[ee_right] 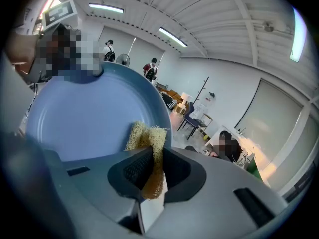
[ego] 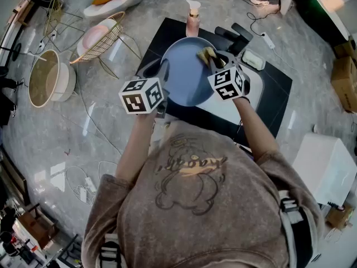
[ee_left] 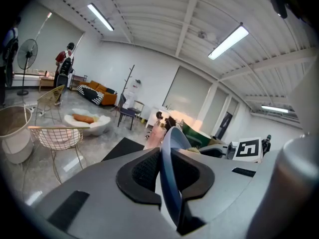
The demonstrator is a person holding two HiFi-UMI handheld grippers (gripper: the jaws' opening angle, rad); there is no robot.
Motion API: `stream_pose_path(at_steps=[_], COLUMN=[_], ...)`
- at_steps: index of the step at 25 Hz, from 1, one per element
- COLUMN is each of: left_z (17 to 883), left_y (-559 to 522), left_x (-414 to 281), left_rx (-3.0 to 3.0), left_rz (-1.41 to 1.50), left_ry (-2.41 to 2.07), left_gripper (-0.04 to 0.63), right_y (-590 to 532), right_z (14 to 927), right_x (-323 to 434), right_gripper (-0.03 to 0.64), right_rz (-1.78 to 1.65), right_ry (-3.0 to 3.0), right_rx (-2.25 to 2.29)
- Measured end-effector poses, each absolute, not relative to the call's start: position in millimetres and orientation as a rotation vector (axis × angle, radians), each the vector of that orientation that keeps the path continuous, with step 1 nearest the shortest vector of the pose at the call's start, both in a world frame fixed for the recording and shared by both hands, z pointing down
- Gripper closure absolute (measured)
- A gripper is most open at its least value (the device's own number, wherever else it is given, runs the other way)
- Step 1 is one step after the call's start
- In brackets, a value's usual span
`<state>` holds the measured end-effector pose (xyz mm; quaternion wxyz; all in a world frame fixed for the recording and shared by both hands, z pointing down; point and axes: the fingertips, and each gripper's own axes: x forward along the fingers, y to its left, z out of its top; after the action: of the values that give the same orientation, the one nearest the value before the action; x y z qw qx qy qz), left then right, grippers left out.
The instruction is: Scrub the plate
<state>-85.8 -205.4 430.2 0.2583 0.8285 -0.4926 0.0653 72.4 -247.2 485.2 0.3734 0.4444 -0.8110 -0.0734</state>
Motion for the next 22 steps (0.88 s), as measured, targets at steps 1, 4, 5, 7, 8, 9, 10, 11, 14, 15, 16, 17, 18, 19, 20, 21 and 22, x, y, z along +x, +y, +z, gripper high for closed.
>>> stream_pose_path(at_steps=[1,4,5,7,8,9,10,11,14,15,16,17,18,19,20,21,22], left_z=[430,428,427,427,426,426,426,427,427,428,428,429,429,430,431,432,433], left_y=[-206,-209,-210,-212,-213,-214,-214,-215,-216,-217,-217,-218,-219,-219,-220,-220,-220], left_x=[-88,-95,-97,-100,-101,-103,-105,-107,-111,-113,-114,-116,-117,-118,-119,-120,-121], left_rx=[2.239,2.219,2.215,2.208,2.203,2.198,2.193,2.187,2.167,2.159,2.150,2.142,2.133,2.125,2.119,2.113,2.108], left_rz=[0.167,0.138,0.129,0.115,0.108,0.101,0.094,0.088,0.070,0.063,0.056,0.049,0.043,0.037,0.032,0.028,0.025], left_ry=[-1.345,-1.379,-1.390,-1.410,-1.419,-1.427,-1.434,-1.440,-1.453,-1.456,-1.459,-1.462,-1.464,-1.466,-1.468,-1.468,-1.468], left_gripper=[0.549,0.549,0.549,0.548,0.547,0.546,0.546,0.545,0.545,0.545,0.543,0.543,0.541,0.541,0.540,0.540,0.540], right_y=[-245,-238,-236,-232,-230,-227,-225,-222,-213,-210,-207,-203,-199,-194,-190,-185,-179], right_z=[488,496,498,503,505,508,510,512,517,519,520,522,523,524,526,527,528], right_x=[72,69,67,63,61,58,56,54,46,44,41,38,35,31,27,23,19], right_gripper=[0.565,0.565,0.565,0.566,0.566,0.566,0.566,0.566,0.566,0.566,0.566,0.566,0.566,0.566,0.566,0.566,0.566], right_rz=[-0.176,-0.150,-0.143,-0.133,-0.128,-0.120,-0.111,-0.101,-0.080,-0.074,-0.067,-0.060,-0.054,-0.050,-0.047,-0.044,-0.039], right_ry=[-2.079,-2.085,-2.088,-2.094,-2.097,-2.102,-2.106,-2.111,-2.124,-2.128,-2.133,-2.139,-2.145,-2.151,-2.158,-2.165,-2.171], right_rx=[1.128,1.099,1.088,1.065,1.052,1.040,1.029,1.019,0.985,0.973,0.960,0.947,0.932,0.917,0.901,0.884,0.867])
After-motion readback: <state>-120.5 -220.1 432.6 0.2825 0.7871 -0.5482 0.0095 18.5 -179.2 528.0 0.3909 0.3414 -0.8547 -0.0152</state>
